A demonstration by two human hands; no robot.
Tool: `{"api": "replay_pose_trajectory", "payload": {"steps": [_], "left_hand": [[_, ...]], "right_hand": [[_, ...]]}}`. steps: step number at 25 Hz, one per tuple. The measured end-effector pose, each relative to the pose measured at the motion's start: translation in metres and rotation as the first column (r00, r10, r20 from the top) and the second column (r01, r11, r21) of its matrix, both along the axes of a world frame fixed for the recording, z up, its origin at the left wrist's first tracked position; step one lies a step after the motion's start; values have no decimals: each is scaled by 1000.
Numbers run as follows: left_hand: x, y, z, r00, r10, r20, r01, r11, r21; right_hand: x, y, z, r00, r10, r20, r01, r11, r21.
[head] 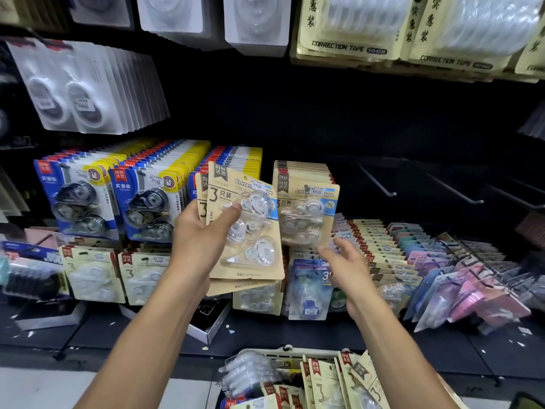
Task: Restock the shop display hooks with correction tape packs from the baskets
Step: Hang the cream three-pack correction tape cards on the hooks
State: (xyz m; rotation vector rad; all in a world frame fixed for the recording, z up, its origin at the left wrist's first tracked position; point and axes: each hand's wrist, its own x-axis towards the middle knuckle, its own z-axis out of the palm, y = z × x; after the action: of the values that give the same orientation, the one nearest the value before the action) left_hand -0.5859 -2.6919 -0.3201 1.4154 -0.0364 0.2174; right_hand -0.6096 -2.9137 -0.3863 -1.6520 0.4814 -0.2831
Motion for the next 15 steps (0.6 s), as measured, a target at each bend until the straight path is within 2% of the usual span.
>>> {"api": "replay_pose_trajectory", "payload": {"steps": [1,4,6,11,15], "left_hand": [[-1,-1,1,1000,-2,-2,2,1000,-7],[-4,-6,3,1000,-27,-3,27,999,-35],[-6,-9,4,999,-49,-6,49,997,-53],[-7,-8,7,998,-61,-25,59,993,-104],[-2,0,8,997,37,-62,-43,995,-94]], "right_hand": [[-2,4,4,1000,14,4,-14,999,-40],[-11,25,23,945,321,54,-323,946,19],[-13,39,28,906,410,109,-417,908,44],[-11,37,23,946,248,209,-292,930,222],[-10,20,17,978,-2,209,-67,944,323]]}}
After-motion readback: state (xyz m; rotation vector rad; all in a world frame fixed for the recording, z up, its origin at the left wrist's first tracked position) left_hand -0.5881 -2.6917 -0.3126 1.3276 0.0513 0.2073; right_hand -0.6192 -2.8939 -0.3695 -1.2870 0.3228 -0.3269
